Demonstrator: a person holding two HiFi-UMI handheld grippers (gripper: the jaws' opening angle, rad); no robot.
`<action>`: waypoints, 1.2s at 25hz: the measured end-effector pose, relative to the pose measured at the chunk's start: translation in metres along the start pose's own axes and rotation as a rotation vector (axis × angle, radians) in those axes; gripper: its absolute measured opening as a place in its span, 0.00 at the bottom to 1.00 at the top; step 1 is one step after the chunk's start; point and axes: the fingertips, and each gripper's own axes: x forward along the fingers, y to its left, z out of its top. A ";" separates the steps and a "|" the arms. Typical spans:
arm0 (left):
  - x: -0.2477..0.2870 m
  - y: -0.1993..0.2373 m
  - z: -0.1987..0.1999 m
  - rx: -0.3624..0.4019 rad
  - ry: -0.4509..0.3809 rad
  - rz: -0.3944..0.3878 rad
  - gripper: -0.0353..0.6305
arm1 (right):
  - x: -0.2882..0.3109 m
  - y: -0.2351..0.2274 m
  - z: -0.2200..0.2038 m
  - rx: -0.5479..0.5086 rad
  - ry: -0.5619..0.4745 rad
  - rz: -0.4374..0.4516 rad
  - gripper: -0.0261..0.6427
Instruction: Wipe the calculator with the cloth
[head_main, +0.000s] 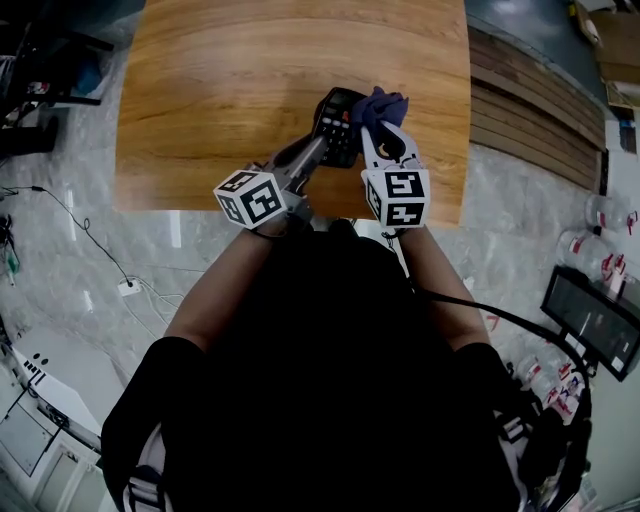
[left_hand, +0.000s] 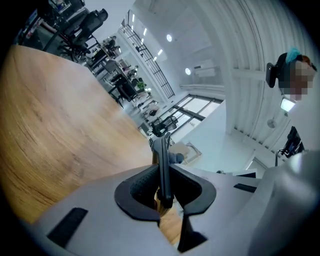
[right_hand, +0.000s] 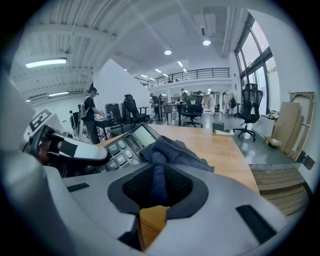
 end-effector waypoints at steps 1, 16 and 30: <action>0.000 0.000 0.001 -0.003 -0.004 0.002 0.16 | -0.002 0.009 0.001 -0.008 -0.004 0.022 0.13; 0.010 0.010 0.017 -0.049 -0.069 0.033 0.16 | -0.027 0.107 -0.010 -0.074 -0.003 0.328 0.13; 0.008 -0.007 0.000 -0.037 -0.006 -0.027 0.16 | -0.009 -0.009 -0.012 0.044 0.012 0.039 0.13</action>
